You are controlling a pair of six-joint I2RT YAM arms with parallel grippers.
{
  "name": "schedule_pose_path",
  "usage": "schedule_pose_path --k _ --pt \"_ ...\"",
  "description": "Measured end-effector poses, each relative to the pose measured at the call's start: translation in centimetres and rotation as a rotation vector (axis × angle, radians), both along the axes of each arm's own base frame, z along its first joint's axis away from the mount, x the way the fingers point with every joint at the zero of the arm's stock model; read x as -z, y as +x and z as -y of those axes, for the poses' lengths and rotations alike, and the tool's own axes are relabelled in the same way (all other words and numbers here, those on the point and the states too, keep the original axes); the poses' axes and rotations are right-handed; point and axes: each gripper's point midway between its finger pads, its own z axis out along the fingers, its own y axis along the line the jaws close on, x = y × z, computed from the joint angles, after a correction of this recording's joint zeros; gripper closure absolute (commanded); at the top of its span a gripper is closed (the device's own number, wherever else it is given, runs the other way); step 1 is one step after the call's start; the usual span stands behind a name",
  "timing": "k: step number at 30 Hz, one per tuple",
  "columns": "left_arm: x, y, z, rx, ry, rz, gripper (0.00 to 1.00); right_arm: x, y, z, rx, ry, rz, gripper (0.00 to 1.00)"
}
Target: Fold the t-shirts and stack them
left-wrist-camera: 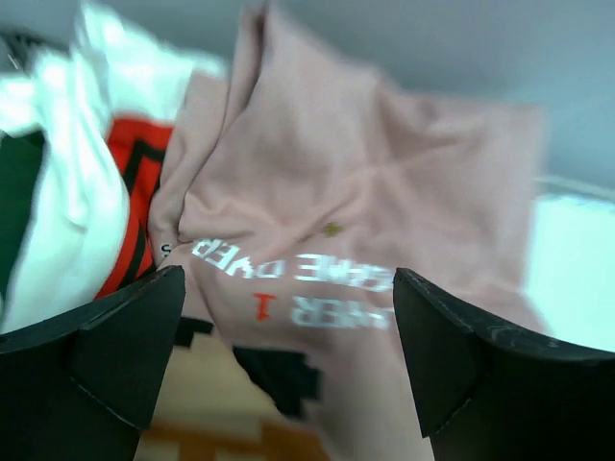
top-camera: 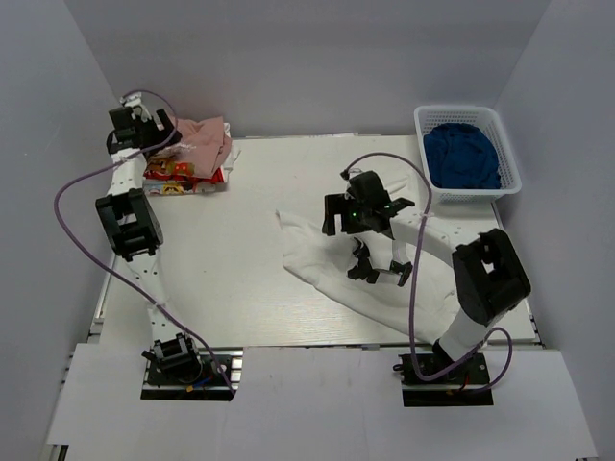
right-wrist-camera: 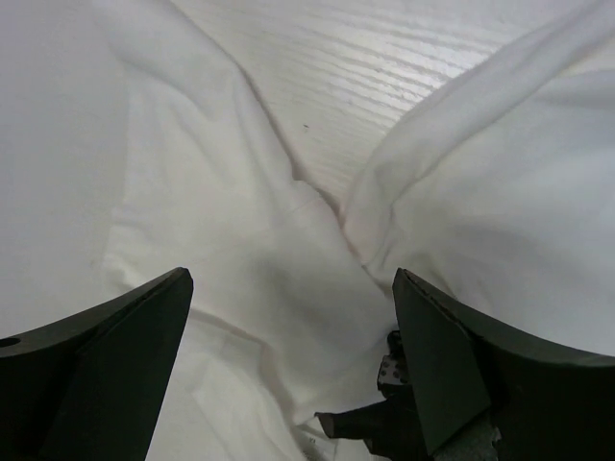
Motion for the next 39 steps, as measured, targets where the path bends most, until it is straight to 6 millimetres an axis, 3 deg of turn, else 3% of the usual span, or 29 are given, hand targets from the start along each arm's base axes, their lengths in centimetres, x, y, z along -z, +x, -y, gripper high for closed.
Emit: schedule_pose_path --k 3,7,9,11,13,15,16,20,23,26,31,32,35,38,39 --pt "-5.5 -0.9 0.5 -0.004 -0.007 0.061 0.01 -3.3 0.0 -0.2 -0.034 0.031 0.082 0.09" --pt "-15.9 -3.9 2.6 0.033 -0.027 0.199 0.01 -8.8 -1.2 0.5 -0.041 0.102 0.225 0.09" --pt "-21.1 -6.1 4.4 0.078 -0.034 0.274 0.01 -10.5 -2.1 1.5 -0.015 0.132 0.28 0.09" --pt "-24.6 -8.8 6.8 0.128 -0.047 0.318 0.01 -11.2 -3.2 3.0 0.048 0.149 0.3 0.09" --pt "-25.2 -11.9 9.9 0.177 -0.08 0.31 0.01 -10.9 -4.1 4.5 0.12 0.149 0.293 0.09" --pt "-23.2 -15.0 14.0 0.235 -0.126 0.271 0.01 -9.9 -5.2 6.5 0.214 0.134 0.263 0.09" --pt "-21.2 -16.5 16.5 0.271 -0.156 0.23 0.01 -9.2 -5.7 7.6 0.265 0.122 0.243 0.09" --pt "-10.5 -21.8 26.5 0.44 -0.247 -0.033 0.01 -6.3 -8.2 12.2 0.452 0.041 0.177 0.09" --pt "-3.3 -25.3 31.0 0.496 -0.246 -0.234 0.01 -4.5 -9.8 15.5 0.562 -0.028 0.144 0.09" --pt "1.5 -27.0 32.9 0.486 -0.195 -0.38 0.02 -3.2 -10.8 18.1 0.656 -0.1 0.101 0.09" --pt "7.1 -27.2 34.8 0.467 -0.108 -0.517 0.02 -1.7 -11.8 20.8 0.768 -0.148 0.053 0.09" --pt "7.9 -27.2 35.0 0.468 -0.097 -0.533 0.02 -1.0 -12.2 21.3 0.788 -0.157 0.037 0.09" --pt "7.3 -26.2 35.8 0.473 -0.086 -0.5 0.05 1.1 -13.4 22.8 0.834 -0.206 -0.029 0.09" --pt "8.3 -25.2 36.0 0.459 -0.07 -0.507 0.29 2.6 -14.2 23.7 0.864 -0.237 -0.08 0.09" --pt "8.3 -24.8 36.2 0.461 -0.074 -0.504 0.54 2.8 -14.3 23.9 0.873 -0.242 -0.092 0.09"
